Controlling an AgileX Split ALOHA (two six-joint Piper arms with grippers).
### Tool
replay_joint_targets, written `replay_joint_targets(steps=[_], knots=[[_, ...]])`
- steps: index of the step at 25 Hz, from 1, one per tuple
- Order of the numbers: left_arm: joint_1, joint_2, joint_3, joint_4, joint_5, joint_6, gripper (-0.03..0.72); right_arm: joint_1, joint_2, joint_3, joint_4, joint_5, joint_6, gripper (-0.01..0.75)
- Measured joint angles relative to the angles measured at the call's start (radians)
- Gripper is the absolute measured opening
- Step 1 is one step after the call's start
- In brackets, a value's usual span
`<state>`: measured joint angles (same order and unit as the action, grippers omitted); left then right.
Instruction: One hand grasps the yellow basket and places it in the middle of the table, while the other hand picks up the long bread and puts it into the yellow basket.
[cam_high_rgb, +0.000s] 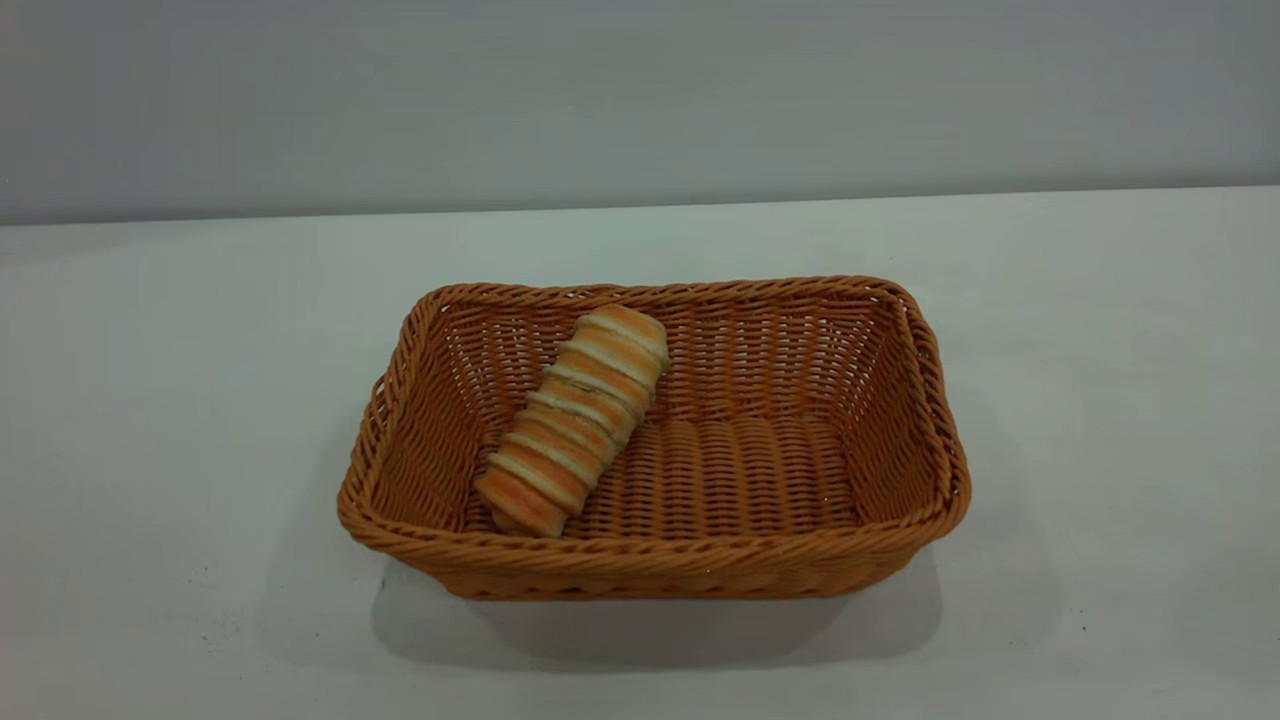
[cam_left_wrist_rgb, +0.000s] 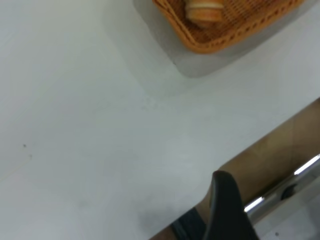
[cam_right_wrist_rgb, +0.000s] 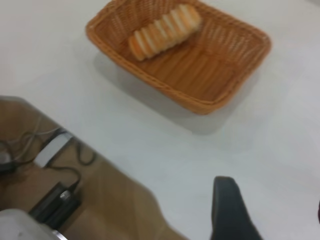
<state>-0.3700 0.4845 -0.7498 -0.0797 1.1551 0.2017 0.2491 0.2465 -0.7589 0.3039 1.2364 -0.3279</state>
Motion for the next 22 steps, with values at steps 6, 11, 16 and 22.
replay_joint_targets(steps=[6, 11, 16, 22], knots=[[0.0, -0.312, 0.205, 0.006, 0.005, -0.017, 0.506, 0.0, -0.086, 0.08, -0.05, -0.016, 0.052, 0.463], [0.0, -0.472, 0.257, 0.031, -0.009, -0.04, 0.505, 0.0, -0.098, 0.148, -0.072, -0.021, 0.069, 0.463], [0.0, -0.504, 0.257, 0.07, -0.013, -0.105, 0.505, 0.0, -0.098, 0.196, -0.097, -0.042, 0.073, 0.463], [0.0, -0.507, 0.258, 0.073, -0.015, -0.122, 0.505, 0.0, -0.114, 0.276, -0.153, -0.081, 0.094, 0.463]])
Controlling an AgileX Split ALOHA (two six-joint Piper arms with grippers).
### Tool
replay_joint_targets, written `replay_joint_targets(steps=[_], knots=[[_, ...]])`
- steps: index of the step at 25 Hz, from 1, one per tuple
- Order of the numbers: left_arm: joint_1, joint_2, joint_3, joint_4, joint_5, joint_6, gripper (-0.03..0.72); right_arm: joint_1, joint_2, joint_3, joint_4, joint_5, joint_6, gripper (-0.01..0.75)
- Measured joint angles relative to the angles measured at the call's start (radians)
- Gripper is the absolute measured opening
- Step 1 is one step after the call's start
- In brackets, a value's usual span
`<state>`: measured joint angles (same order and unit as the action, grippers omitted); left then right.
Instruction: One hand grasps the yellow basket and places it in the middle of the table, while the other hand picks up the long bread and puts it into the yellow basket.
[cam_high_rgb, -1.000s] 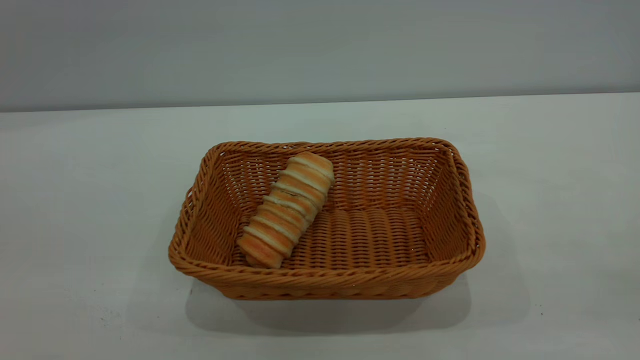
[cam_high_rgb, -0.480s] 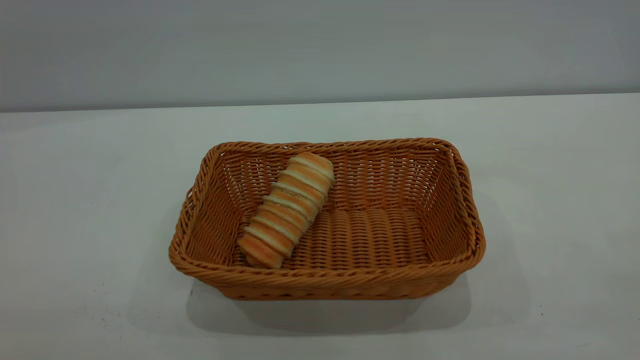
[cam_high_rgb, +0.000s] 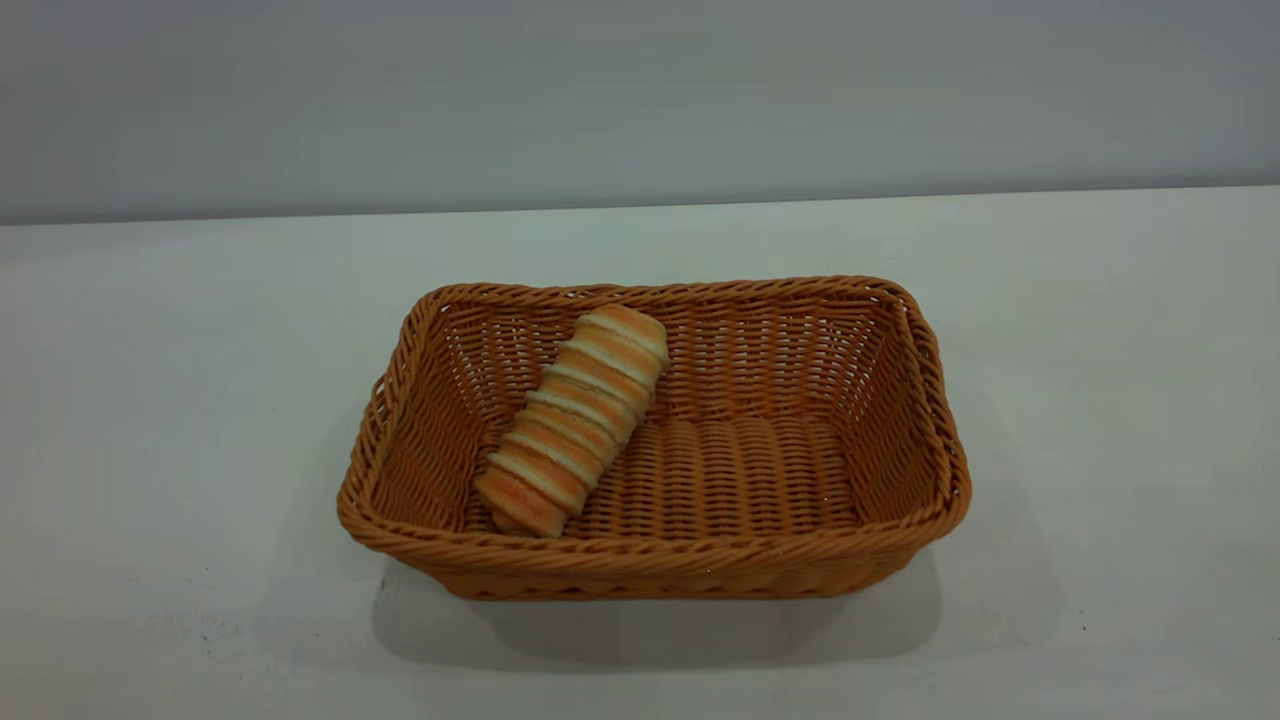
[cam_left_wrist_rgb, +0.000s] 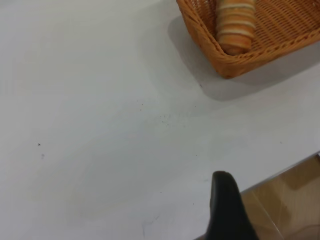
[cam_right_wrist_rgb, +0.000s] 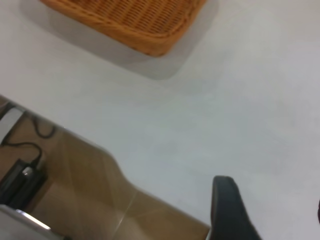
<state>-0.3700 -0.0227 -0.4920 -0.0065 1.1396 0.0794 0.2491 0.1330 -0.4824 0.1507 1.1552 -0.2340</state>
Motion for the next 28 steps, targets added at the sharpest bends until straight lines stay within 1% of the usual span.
replay_joint_targets(steps=[6, 25, 27, 28], knots=[[0.0, 0.0, 0.0, 0.0, 0.0, 0.0, 0.505, 0.0, -0.023, 0.003, -0.048, -0.016, 0.049, 0.463], [0.0, 0.0, 0.003, 0.0, 0.0, -0.001, 0.505, -0.005, -0.029, 0.003, -0.049, -0.016, 0.056, 0.463], [0.015, 0.0, 0.003, 0.0, 0.0, -0.001, 0.505, -0.026, -0.051, 0.003, -0.05, -0.016, 0.056, 0.463], [0.042, 0.0, 0.003, 0.0, 0.0, 0.0, 0.505, -0.044, -0.068, 0.003, -0.05, -0.016, 0.056, 0.463]])
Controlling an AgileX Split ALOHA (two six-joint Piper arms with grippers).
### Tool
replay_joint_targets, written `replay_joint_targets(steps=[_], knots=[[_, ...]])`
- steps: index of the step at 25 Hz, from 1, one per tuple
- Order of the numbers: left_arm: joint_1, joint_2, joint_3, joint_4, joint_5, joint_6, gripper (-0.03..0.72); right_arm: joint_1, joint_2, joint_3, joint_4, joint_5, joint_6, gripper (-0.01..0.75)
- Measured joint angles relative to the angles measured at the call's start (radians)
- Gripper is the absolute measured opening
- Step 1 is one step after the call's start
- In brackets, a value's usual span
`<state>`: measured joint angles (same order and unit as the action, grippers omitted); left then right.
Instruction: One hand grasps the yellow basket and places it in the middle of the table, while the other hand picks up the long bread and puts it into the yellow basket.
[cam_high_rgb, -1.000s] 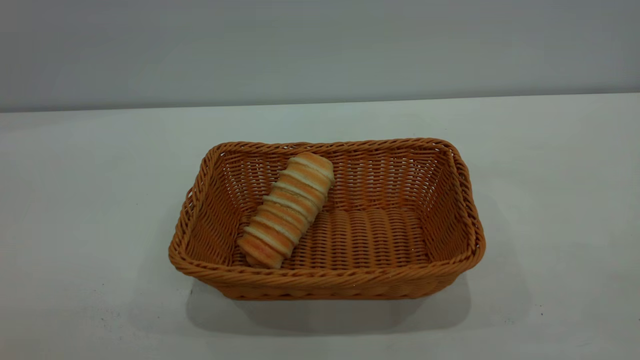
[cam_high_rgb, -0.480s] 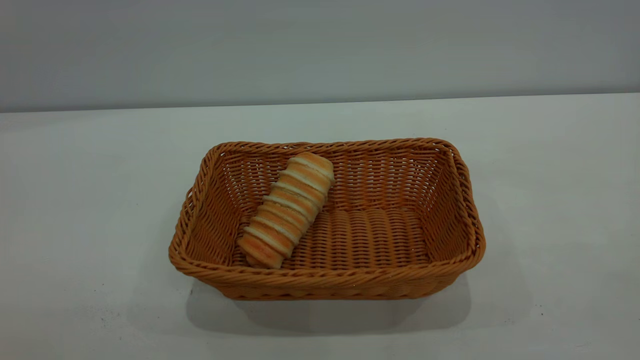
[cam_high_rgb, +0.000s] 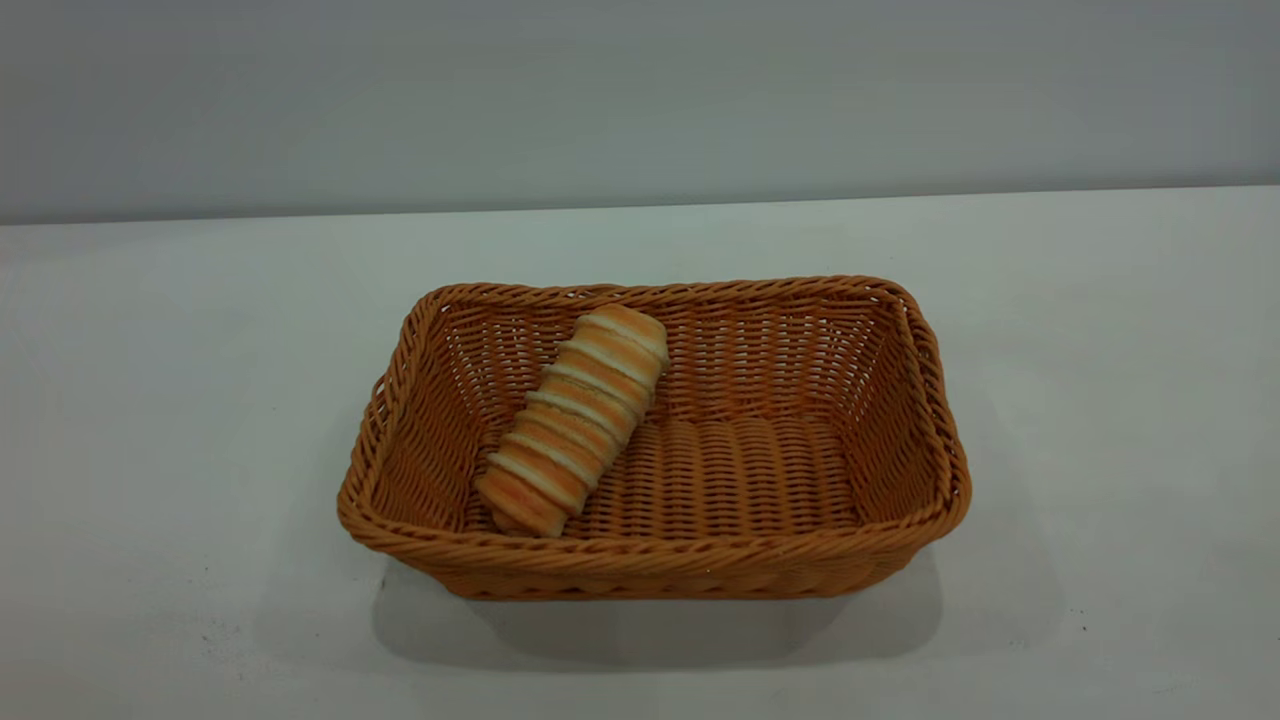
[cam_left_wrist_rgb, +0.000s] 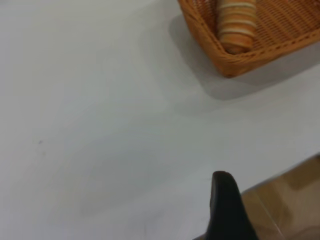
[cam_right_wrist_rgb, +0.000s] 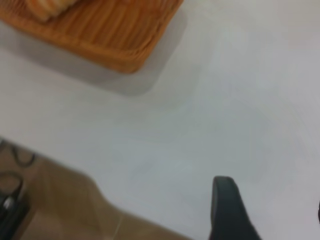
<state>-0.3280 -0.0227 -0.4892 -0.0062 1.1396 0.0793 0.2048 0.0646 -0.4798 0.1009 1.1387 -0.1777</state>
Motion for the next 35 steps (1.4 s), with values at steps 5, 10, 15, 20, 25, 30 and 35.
replay_joint_targets(steps=[5, 10, 15, 20, 25, 30, 35], knots=[[0.181, 0.0, 0.0, 0.0, 0.0, 0.0, 0.505, -0.092, -0.08, 0.0, 0.0, 0.001, 0.0, 0.463], [0.306, 0.0, 0.0, 0.0, 0.0, 0.0, 0.505, -0.11, -0.081, 0.0, 0.0, 0.001, 0.0, 0.463], [0.314, 0.0, 0.0, 0.0, 0.0, 0.0, 0.505, -0.11, -0.081, 0.0, 0.0, 0.001, 0.0, 0.463], [0.284, 0.0, 0.0, 0.0, 0.0, 0.0, 0.505, -0.129, -0.081, 0.0, 0.001, 0.001, 0.0, 0.463], [0.277, 0.0, 0.0, 0.0, 0.0, 0.0, 0.505, -0.148, -0.081, 0.0, 0.001, 0.001, 0.0, 0.463], [0.277, 0.0, 0.0, 0.0, 0.0, 0.0, 0.505, -0.148, -0.081, 0.0, 0.001, 0.001, 0.0, 0.463], [0.277, 0.0, 0.0, 0.0, 0.0, 0.001, 0.505, -0.148, -0.081, 0.0, 0.001, 0.001, 0.0, 0.463]])
